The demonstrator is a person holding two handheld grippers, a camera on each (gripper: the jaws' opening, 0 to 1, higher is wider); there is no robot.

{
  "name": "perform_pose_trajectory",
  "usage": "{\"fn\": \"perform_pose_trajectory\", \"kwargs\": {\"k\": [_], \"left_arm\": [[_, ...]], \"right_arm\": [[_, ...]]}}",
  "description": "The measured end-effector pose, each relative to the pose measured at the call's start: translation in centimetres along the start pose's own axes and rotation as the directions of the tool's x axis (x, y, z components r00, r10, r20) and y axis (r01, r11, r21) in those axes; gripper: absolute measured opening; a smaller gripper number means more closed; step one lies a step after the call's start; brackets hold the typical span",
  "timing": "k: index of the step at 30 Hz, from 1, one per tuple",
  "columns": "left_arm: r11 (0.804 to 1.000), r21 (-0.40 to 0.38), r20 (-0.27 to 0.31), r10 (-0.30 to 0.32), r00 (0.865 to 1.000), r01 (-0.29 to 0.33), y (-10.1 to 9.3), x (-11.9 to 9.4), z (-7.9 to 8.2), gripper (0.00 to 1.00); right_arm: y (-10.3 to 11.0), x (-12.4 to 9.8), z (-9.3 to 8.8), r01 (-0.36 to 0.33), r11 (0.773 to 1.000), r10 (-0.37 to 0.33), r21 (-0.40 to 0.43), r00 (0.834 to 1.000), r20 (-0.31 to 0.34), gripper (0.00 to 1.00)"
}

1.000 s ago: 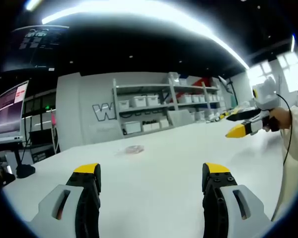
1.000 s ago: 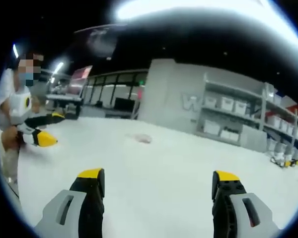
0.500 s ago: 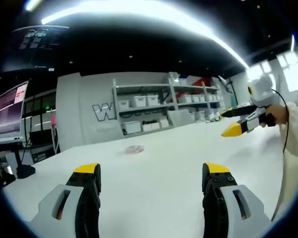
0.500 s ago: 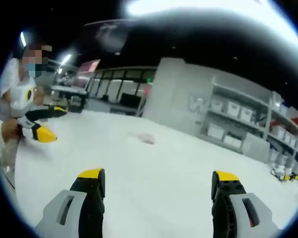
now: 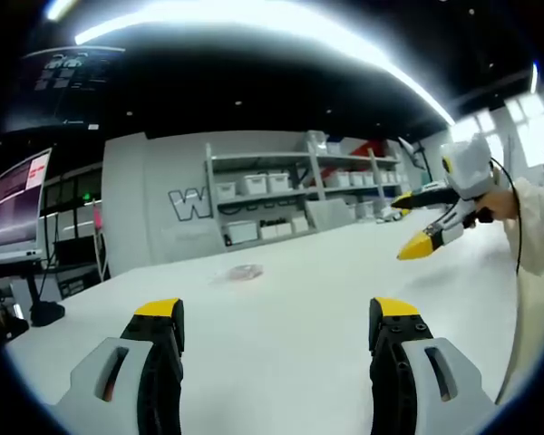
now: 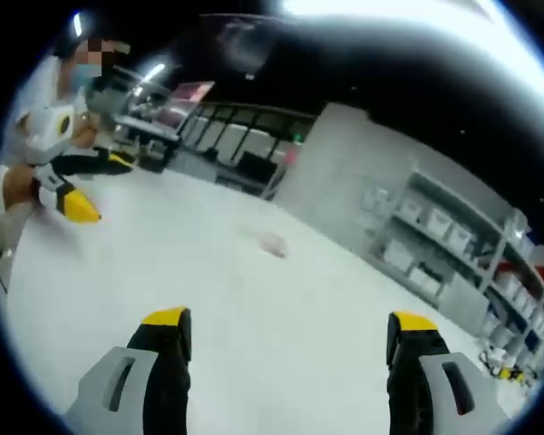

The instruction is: Open the resealable bag by pulling the two sides of the seal apart until the entire bag opening is separated and visibly accessible.

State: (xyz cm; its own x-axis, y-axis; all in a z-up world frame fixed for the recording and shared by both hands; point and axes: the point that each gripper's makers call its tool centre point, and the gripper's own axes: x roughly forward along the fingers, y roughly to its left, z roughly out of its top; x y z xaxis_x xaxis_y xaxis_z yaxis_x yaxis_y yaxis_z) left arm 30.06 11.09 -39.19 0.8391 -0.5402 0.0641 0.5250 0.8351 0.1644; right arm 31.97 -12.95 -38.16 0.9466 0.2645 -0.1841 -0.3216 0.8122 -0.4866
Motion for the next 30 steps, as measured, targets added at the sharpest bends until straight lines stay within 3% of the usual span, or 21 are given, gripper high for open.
{"fn": "perform_pose_trajectory", "kwargs": {"k": [19,30], "left_arm": [[1.0,-0.016,0.0,-0.004,1.0,0.004,0.1,-0.2,0.0,0.83],[1.0,-0.016,-0.006,-0.006,1.0,0.005,0.0,-0.2,-0.1,0.83]], "right_arm": [[0.1,1.0,0.2,-0.013,1.0,0.013,-0.002,1.0,0.003,0.9],[-0.2,2.1,0.7,-0.02,0.998,0.018,0.063,1.0,0.022,0.9]]}}
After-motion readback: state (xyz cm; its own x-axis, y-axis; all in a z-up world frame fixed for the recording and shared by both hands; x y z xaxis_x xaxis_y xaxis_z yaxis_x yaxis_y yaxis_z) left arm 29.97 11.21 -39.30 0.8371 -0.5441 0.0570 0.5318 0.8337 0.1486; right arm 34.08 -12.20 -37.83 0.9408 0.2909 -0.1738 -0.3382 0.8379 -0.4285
